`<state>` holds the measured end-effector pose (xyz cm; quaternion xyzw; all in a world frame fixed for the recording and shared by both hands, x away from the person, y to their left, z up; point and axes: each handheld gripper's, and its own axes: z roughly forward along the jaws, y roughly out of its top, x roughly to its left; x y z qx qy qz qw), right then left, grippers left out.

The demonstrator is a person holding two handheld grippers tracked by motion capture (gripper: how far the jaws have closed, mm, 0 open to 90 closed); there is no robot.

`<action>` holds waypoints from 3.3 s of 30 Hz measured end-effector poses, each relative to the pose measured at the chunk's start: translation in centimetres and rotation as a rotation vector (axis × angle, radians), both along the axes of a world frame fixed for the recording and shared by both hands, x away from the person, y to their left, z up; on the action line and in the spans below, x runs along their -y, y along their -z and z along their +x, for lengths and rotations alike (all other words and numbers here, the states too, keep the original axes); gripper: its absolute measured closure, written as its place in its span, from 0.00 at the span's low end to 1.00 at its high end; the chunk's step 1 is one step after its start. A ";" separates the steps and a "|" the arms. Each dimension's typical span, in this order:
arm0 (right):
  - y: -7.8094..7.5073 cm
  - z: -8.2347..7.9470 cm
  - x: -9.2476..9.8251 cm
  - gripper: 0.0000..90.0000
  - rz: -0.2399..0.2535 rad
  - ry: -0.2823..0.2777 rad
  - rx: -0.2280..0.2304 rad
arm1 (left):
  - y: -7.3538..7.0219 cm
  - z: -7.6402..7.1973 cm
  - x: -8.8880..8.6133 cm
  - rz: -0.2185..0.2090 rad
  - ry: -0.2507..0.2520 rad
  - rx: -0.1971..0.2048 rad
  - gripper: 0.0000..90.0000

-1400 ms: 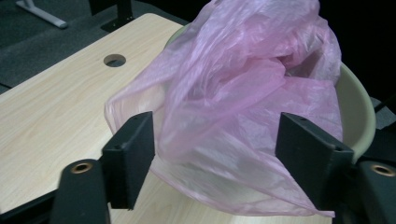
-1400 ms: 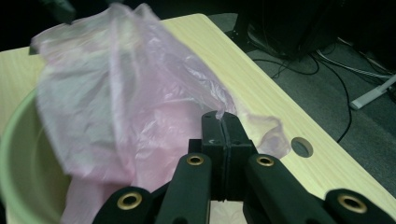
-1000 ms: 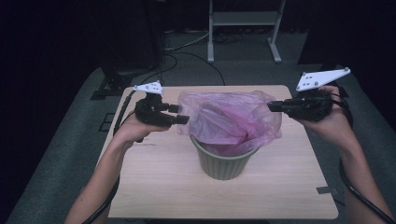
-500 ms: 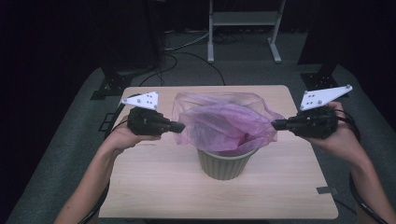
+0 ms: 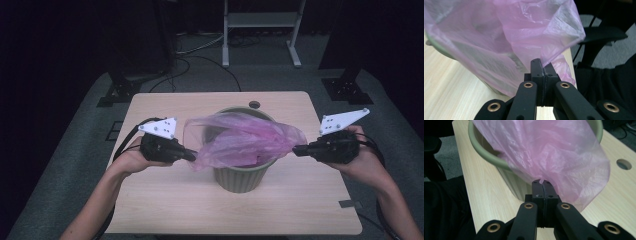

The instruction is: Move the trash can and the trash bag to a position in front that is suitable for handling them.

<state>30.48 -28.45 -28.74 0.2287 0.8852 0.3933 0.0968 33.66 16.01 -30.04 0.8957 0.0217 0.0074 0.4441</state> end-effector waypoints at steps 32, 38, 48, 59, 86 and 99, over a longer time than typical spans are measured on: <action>7.2 0.0 0.1 1.00 -0.095 0.001 -0.152 | 6.0 -0.1 0.3 0.149 0.002 -0.019 1.00; 7.3 0.0 0.5 0.91 -0.048 0.003 -0.149 | 6.0 0.0 -0.1 0.120 -0.010 -0.027 0.91; 4.3 -2.5 1.4 0.76 0.033 -0.026 -0.068 | 3.6 -1.1 -2.2 -0.006 -0.011 -0.030 0.64; 1.9 -3.6 0.9 0.64 0.078 -0.008 0.065 | 2.2 -1.5 -3.3 -0.054 -0.049 -0.015 0.53; -0.7 -1.3 -0.8 0.50 0.021 0.019 0.202 | 1.6 -1.5 -2.2 -0.039 -0.050 0.015 0.40; -0.3 -0.4 -1.0 0.55 0.007 0.027 0.185 | 2.5 -0.7 -0.9 -0.010 -0.095 0.036 0.76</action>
